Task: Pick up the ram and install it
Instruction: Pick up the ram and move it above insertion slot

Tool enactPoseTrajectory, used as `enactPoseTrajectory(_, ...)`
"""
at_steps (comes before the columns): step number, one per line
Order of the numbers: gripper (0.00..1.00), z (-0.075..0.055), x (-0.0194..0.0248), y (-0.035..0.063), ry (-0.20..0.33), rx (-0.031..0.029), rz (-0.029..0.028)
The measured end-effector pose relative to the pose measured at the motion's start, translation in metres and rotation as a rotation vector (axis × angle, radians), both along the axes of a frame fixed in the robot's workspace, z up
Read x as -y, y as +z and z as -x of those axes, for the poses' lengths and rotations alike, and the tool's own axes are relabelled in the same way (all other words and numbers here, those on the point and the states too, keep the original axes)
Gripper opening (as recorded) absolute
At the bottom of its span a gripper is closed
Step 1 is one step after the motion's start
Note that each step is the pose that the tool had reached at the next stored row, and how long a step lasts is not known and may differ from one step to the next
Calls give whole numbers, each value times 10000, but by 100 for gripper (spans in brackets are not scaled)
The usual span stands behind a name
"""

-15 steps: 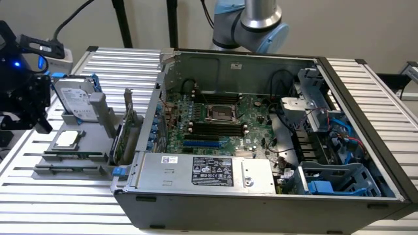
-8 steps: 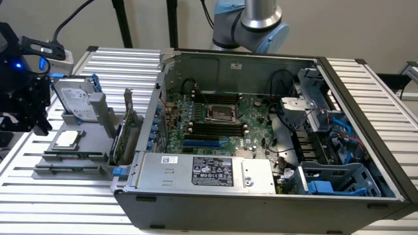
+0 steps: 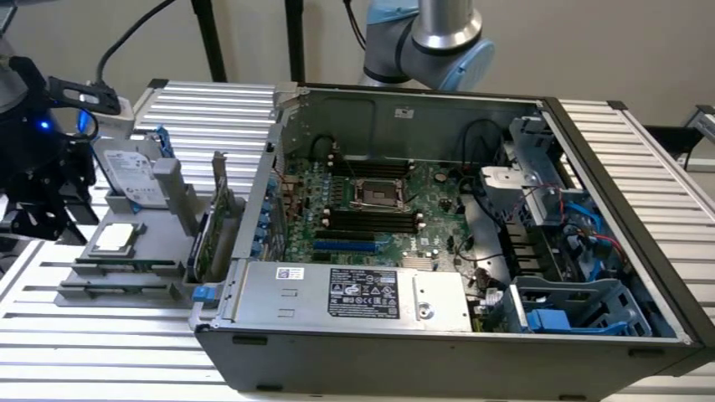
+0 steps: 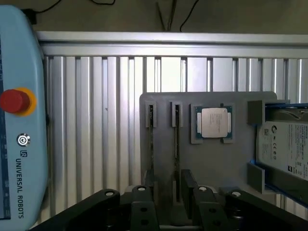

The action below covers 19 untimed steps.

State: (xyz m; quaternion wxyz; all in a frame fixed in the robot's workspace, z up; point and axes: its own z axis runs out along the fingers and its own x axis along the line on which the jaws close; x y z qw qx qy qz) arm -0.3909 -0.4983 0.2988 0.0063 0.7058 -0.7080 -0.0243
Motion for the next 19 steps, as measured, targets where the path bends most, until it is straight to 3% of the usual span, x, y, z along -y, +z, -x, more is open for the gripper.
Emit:
enactPoseTrajectory(10,36,-17,15,-181,451,-1,0)
enactPoseTrajectory(19,36,-16,134,-346,474,0,-2)
